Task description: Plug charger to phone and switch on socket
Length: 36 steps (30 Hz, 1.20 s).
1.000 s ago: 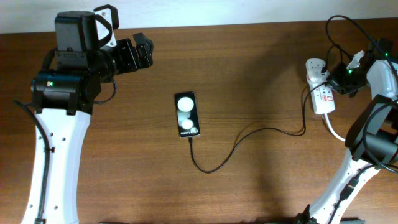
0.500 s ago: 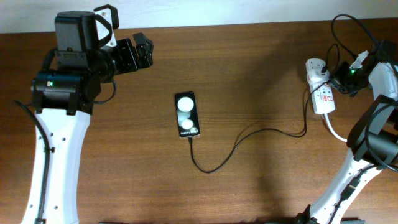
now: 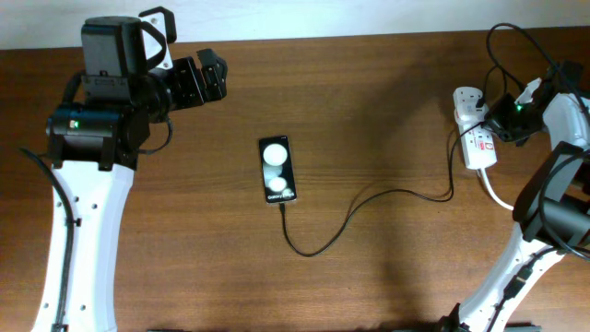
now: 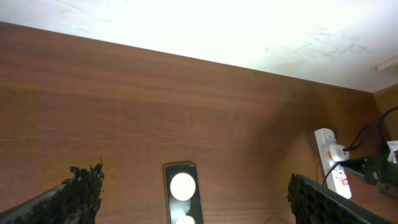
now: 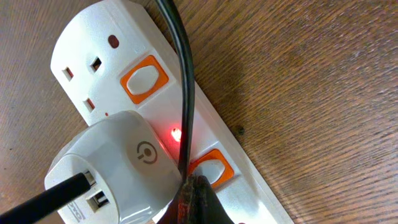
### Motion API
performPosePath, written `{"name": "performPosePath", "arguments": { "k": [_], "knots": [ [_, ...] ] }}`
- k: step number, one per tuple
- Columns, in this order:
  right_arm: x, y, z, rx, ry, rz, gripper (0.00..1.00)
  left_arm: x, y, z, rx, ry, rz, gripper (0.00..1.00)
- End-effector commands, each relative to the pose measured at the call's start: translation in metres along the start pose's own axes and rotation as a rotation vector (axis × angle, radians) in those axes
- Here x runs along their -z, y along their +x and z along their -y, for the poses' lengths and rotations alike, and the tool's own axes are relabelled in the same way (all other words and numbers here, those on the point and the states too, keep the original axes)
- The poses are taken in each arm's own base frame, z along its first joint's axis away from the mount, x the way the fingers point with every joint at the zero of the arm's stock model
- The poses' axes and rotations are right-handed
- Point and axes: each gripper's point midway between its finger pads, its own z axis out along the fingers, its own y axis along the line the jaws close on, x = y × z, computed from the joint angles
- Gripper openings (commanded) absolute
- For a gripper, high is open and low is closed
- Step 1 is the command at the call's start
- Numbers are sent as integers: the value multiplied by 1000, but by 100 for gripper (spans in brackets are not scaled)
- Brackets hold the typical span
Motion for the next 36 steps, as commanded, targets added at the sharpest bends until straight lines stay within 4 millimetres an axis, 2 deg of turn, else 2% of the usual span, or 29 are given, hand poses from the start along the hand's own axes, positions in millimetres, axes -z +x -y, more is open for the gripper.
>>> {"name": "performPosePath", "arguments": {
  "k": [1, 4, 6, 8, 10, 13, 14, 15, 17, 18, 19, 20, 22, 24, 25, 26, 27, 28, 30, 36],
  "knots": [
    [-54, 70, -28, 43, -29, -221, 4, 0, -2, -1, -13, -5, 7, 99],
    [-46, 57, -8, -6, 3, -193, 4, 0, -2, -1, -13, -5, 7, 99],
    [-24, 39, 2, -54, 2, -156, 4, 0, -2, -1, -13, -6, 7, 99],
    [15, 17, 6, -72, -3, -79, 4, 0, -2, -1, -13, -6, 7, 99],
    [64, -5, 3, -76, -23, 25, 4, 0, -2, -1, -13, -5, 7, 99],
    [135, -14, -14, -47, -52, 156, 4, 0, -2, -1, -13, -5, 7, 99],
    [168, -10, -30, 0, -74, 211, 4, 0, -2, -1, -13, -5, 7, 99],
    [204, 0, -49, 58, -90, 268, 4, 0, -2, -1, -13, -6, 6, 99],
    [233, 14, -67, 127, -103, 313, 4, 0, -2, -1, -13, -6, 7, 99],
    [264, 37, -90, 227, -118, 353, 4, 0, -2, -1, -13, -6, 7, 99],
    [283, 56, -105, 315, -127, 377, 4, 0, -2, -1, -13, -5, 7, 99],
    [308, 91, -131, 463, -148, 403, 5, 0, -2, -1, -13, -6, 7, 99],
    [327, 140, -159, 642, -181, 394, 5, 0, -2, -1, -13, -6, 6, 99],
    [335, 197, -180, 806, -229, 336, 11, 0, -2, -1, -13, -6, 7, 99],
    [337, 225, -187, 858, -255, 290, 18, 0, -2, -1, -13, -6, 7, 99],
    [337, 243, -190, 890, -271, 254, 27, 0, -2, -1, -13, -5, 7, 99],
    [336, 264, -189, 920, -281, 196, 69, 0, -2, -1, -13, -5, 7, 99],
    [333, 283, -185, 942, -279, 130, 99, 0, -2, -1, -13, -6, 6, 99],
    [327, 299, -179, 954, -267, 52, 99, 0, -2, -1, -13, -5, 7, 99],
    [322, 296, -179, 948, -252, 40, 99, 0, -2, -1, -13, -6, 6, 99]
  ]
}}
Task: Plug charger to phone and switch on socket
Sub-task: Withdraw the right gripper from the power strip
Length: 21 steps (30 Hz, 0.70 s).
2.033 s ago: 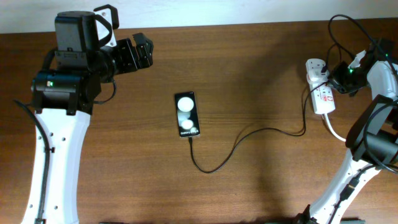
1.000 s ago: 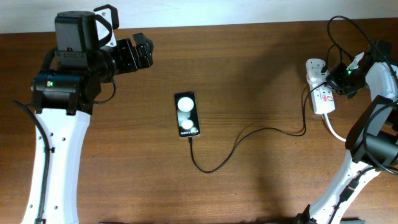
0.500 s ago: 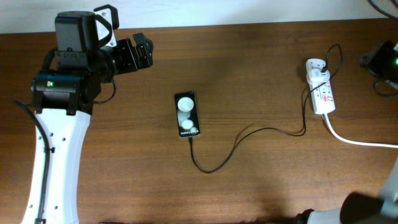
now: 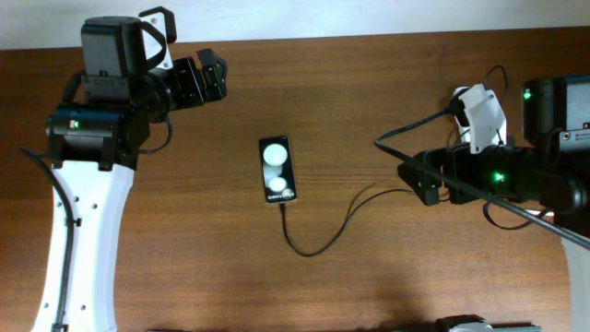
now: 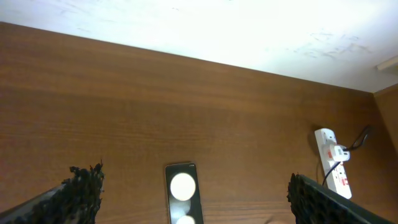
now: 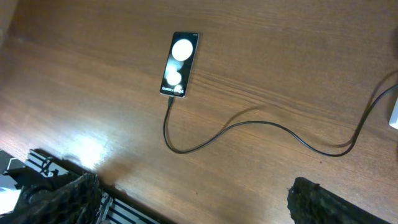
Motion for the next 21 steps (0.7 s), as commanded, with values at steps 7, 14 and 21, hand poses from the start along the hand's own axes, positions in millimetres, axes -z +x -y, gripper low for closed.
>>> {"name": "performPosePath", "arguments": {
  "k": [7, 14, 21],
  "knots": [
    [-9, -30, 27, 136, 192, 257, 99, 0, -2, -1, -13, -5, 7, 99],
    [-28, 12, 54, 223, 283, 691, 99, 0, -2, -1, -13, -6, 6, 99],
    [-80, 68, 74, 284, 290, 917, 99, 0, -2, -1, -13, -5, 7, 99]
  ]
}}
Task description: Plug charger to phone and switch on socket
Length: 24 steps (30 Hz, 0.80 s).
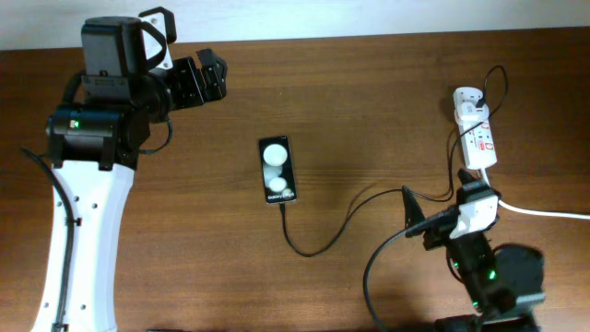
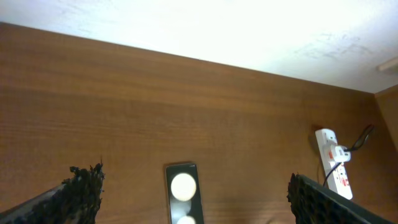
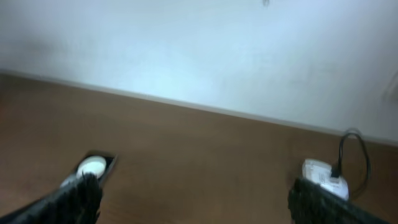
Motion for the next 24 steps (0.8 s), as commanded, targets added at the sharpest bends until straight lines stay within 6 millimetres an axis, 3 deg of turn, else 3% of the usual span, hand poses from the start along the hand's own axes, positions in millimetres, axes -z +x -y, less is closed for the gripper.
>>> {"name": "performPosePath", "arguments": {
  "k": [1, 13, 24],
  "knots": [
    [-1, 34, 1, 12, 15, 42, 99, 0, -2, 0, -13, -2, 5, 99],
    [-2, 92, -8, 10, -13, 27, 99, 0, -2, 0, -13, -2, 5, 99],
    [-2, 94, -9, 9, -16, 20, 99, 0, -2, 0, -13, -2, 5, 99]
  ]
}}
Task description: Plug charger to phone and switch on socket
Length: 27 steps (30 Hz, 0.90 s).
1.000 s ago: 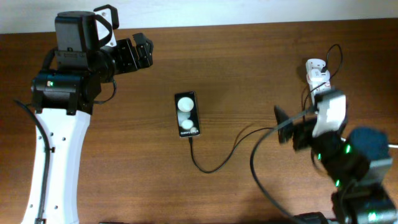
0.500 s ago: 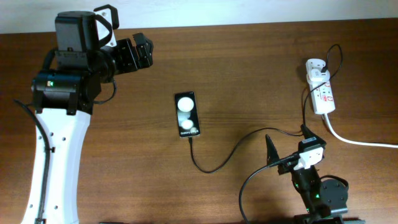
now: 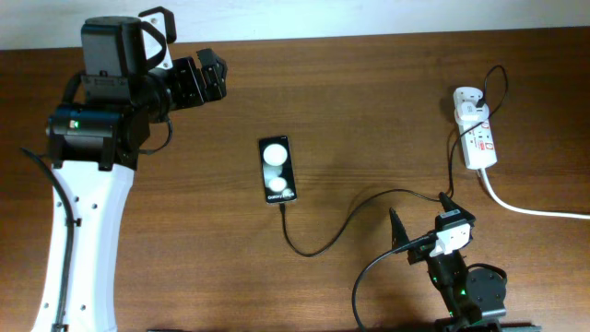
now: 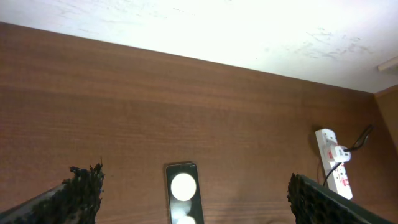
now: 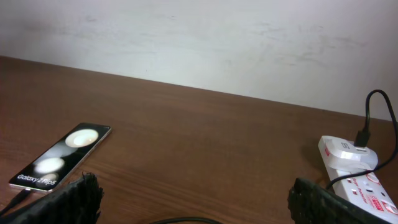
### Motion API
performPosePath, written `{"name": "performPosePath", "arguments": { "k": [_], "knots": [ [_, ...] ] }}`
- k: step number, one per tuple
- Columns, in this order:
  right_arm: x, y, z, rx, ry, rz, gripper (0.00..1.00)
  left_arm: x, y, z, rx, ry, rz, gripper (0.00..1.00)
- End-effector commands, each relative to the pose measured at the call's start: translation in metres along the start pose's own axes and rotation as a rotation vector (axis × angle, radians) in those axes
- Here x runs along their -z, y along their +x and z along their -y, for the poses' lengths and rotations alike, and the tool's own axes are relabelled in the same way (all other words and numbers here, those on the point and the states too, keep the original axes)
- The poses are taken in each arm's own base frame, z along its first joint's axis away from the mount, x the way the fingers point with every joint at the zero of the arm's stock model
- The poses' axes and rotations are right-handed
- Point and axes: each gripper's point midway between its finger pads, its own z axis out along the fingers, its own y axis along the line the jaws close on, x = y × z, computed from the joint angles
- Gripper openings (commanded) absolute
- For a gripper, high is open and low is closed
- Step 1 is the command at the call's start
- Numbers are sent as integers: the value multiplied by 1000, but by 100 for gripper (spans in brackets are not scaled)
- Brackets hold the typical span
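Observation:
The black phone (image 3: 277, 170) lies face up mid-table, also seen in the left wrist view (image 4: 182, 199) and the right wrist view (image 5: 59, 157). A black cable (image 3: 318, 242) runs from its near end to the white charger (image 3: 470, 112) plugged into the white power strip (image 3: 477, 140) at the far right. My left gripper (image 3: 218, 77) hangs open at the far left, well clear of the phone (image 4: 196, 206). My right gripper (image 3: 420, 214) stands open near the front edge, facing the strip (image 5: 357, 171), with nothing between its fingers (image 5: 193, 208).
A thick white lead (image 3: 530, 210) leaves the power strip toward the right edge. A pale wall (image 5: 199, 43) bounds the table's far side. The cable's slack loops between the phone and my right gripper.
My right arm has drawn a little further back toward the front edge. The left arm, phone and cable have not moved.
My right gripper was shut with its tips on an orange switch of the power strip, a red lamp lit beside it. Then it was open, high over the table's right side. After that it stood near the front edge, and now lower there.

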Motion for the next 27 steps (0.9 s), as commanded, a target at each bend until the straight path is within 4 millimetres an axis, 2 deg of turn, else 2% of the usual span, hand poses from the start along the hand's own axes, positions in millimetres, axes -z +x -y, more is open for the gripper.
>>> {"name": "performPosePath", "arguments": {
  "k": [1, 5, 8, 10, 12, 13, 14, 18, 21, 23, 25, 27],
  "knots": [
    [0, 2, -1, 6, -9, 2, 99, 0, -2, 0, -13, -3, 6, 99],
    [0, 2, -1, 6, -9, 2, 99, 0, 0, -1, -12, -4, 1, 99],
    [0, 2, -1, 6, -9, 2, 99, 1, 14, -6, -3, -27, -58, 99],
    [0, 2, -1, 6, -9, 2, 99, -5, 29, -16, -51, -61, -108, 99],
    [0, 2, -1, 6, -9, 2, 99, -12, 41, -34, -55, -140, -132, 99],
    [0, 2, -1, 7, -9, 2, 99, -12, 48, -45, -59, -189, -120, 99],
    [0, 2, -1, 6, -9, 2, 99, -11, 51, -48, -67, -195, -104, 99],
    [0, 2, -1, 7, -9, 2, 99, -11, 79, -56, -168, -141, 88, 99],
    [0, 2, -1, 6, -9, 2, 99, -9, 98, -50, -293, -42, 301, 99],
    [0, 2, -1, 7, -9, 2, 99, -4, 125, -57, -329, -22, 415, 99],
    [0, 2, -1, 6, -9, 2, 99, -3, 148, -64, -386, -31, 440, 99],
    [0, 2, -1, 6, -9, 2, 99, 8, 172, -69, -468, -45, 481, 99]
  ]
}}
